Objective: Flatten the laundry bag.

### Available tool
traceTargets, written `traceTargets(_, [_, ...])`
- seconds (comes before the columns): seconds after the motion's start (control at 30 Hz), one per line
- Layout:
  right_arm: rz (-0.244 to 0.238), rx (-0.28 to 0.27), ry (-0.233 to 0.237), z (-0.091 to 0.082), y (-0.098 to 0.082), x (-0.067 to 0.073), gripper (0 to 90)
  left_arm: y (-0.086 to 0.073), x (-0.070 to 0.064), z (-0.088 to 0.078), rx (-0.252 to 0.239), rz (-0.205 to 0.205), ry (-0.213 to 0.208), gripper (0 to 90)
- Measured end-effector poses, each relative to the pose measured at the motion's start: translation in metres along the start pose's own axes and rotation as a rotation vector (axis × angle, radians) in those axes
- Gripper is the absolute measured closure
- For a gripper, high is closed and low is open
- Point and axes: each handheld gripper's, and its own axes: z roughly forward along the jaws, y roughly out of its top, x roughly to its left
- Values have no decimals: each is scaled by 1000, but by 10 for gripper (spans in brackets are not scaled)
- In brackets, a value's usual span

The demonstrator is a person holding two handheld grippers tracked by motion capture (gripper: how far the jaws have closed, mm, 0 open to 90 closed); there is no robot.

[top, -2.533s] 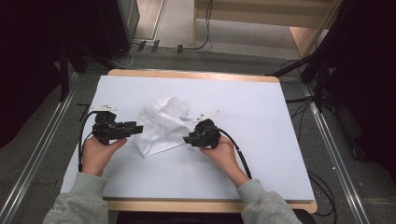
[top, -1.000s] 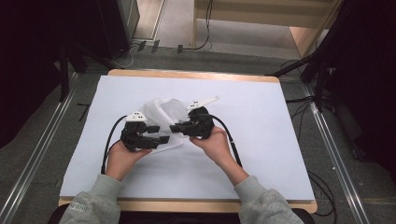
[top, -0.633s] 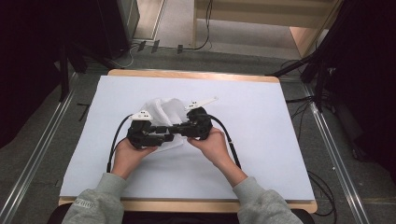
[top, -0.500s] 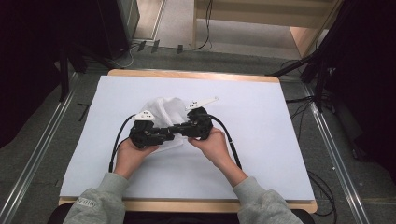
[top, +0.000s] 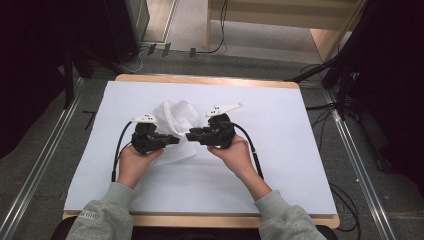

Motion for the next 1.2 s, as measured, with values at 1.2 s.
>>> traceTargets(1.2, [-108,222,-262,71,-48,-9,881,-28,57,-86,-111,-225,95,887])
